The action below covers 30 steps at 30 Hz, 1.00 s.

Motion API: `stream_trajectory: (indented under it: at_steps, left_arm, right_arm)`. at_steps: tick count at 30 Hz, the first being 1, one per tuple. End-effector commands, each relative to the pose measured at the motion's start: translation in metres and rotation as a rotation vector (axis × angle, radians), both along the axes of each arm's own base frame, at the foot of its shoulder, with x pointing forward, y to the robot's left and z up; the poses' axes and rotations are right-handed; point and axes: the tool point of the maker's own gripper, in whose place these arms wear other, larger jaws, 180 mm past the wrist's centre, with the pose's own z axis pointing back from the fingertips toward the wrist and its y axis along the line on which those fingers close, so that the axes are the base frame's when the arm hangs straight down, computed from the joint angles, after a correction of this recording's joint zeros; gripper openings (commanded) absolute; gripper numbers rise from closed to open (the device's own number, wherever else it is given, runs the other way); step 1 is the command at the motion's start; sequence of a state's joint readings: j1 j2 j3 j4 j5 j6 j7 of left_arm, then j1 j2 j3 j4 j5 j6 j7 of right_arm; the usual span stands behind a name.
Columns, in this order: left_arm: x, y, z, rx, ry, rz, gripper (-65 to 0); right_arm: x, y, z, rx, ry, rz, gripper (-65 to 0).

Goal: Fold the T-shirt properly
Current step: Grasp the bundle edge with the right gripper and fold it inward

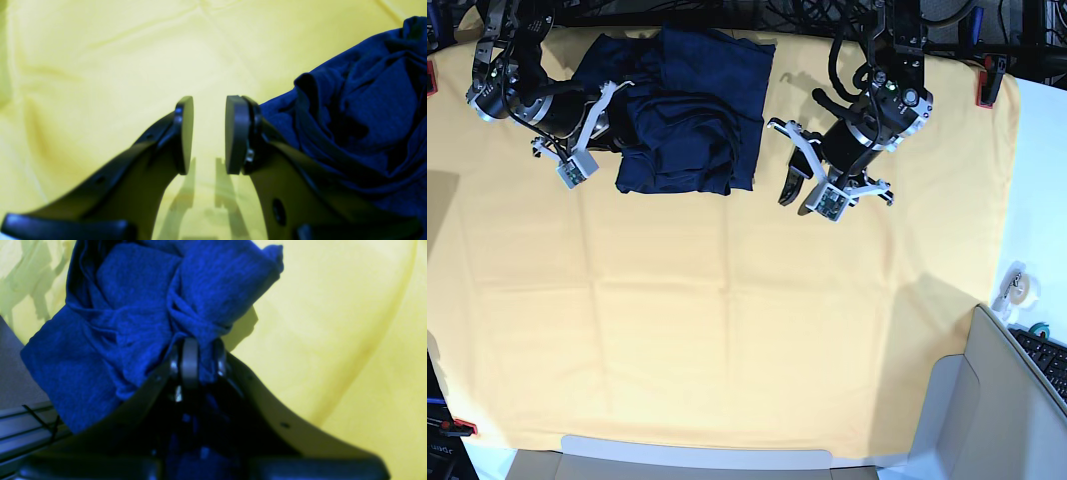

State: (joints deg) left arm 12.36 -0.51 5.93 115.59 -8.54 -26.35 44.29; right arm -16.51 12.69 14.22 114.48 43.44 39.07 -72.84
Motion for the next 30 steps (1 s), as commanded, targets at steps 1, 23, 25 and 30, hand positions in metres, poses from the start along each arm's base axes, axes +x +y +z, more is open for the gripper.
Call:
stream_trajectory:
  at_steps: [1, 23, 25, 30]
  left_arm:
    - [0.005, -0.002, 0.013, -0.024, -0.045, 0.0, -50.2]
    - [0.0, -0.001, 0.009, -0.024, -0.032, 0.001, -50.2]
    - [0.0, -0.001, 0.009, -0.024, -0.032, 0.001, -50.2]
    - [0.0, -0.001, 0.009, -0.024, -0.032, 0.001, -50.2]
  right_arm:
    - [0.005, 0.0, 0.009, 0.008, -0.04, 0.005, -64.3]
    - [-0.001, -0.005, -0.011, 0.019, 0.033, -0.011, -56.7]
    - [-0.002, -0.004, -0.011, 0.021, 0.034, -0.01, -65.0]
    - [-0.006, 0.001, -0.005, 0.025, 0.017, 0.001, -64.3]
